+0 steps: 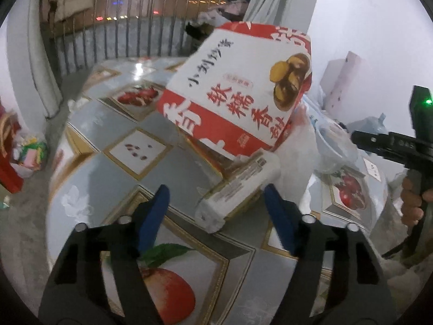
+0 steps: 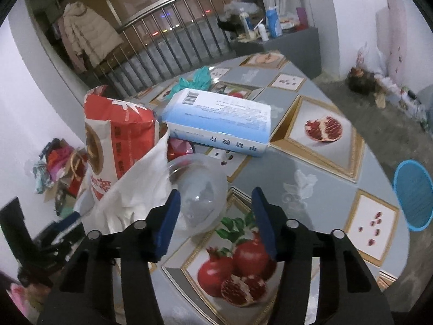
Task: Collect trash
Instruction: 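Grasp the cream packet with the left tool while the right tool grasps the clear cup, then carry packet and cup to the blue wastebasket and release both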
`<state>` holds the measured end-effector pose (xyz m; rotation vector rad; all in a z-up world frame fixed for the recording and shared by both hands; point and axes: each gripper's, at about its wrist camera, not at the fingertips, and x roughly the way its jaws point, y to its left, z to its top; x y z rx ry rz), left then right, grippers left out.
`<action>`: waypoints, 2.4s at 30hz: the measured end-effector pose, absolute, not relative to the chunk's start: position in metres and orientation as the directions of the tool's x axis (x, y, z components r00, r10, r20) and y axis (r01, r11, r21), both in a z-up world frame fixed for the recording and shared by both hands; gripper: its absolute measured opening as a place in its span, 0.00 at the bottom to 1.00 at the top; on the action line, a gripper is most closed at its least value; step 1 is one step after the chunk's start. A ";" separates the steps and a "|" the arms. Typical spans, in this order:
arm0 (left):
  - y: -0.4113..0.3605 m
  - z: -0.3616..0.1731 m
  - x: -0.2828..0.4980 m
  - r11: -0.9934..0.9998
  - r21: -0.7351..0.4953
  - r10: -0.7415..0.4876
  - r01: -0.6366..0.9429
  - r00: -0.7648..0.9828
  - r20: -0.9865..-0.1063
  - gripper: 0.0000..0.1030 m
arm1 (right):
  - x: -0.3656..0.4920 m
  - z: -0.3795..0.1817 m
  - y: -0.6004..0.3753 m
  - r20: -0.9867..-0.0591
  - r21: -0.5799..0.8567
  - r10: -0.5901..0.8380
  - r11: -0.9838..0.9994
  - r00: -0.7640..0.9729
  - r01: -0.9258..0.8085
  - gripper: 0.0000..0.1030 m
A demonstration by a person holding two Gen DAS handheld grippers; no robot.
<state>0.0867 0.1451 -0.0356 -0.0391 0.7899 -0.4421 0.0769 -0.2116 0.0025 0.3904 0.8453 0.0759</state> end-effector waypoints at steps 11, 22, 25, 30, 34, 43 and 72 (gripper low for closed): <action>0.143 -0.038 0.081 0.886 -0.212 -0.438 0.412 0.594 -0.675 0.37 | 0.083 -0.003 -0.205 -0.729 0.395 0.261 0.915 0.633 0.077 0.06; 0.145 -0.013 0.054 0.907 -0.163 -0.393 0.387 0.646 -0.654 0.31 | 0.059 0.011 -0.222 -0.688 0.401 0.246 0.913 0.683 0.074 0.06; 0.148 -0.001 0.042 0.918 -0.143 -0.371 0.370 0.672 -0.641 0.30 | 0.049 0.016 -0.230 -0.671 0.402 0.240 0.913 0.702 0.072 0.06; 0.156 0.027 0.021 0.929 -0.132 -0.353 0.345 0.724 -0.593 0.30 | 0.027 0.030 -0.245 -0.628 0.399 0.217 0.915 0.748 0.069 0.06; 0.157 0.053 0.006 0.934 -0.126 -0.348 0.335 0.764 -0.543 0.30 | 0.007 0.041 -0.262 -0.587 0.398 0.183 0.913 0.788 0.084 0.06; 0.112 0.091 0.019 0.869 -0.199 -0.490 0.453 0.730 -0.476 0.30 | -0.038 0.059 -0.317 -0.512 0.413 0.059 0.892 0.857 0.185 0.06; -0.513 -0.060 0.159 0.434 -0.298 -0.525 0.850 -0.031 -0.850 0.31 | -0.069 -0.117 -0.682 -0.796 0.400 -0.323 0.353 0.511 0.846 0.06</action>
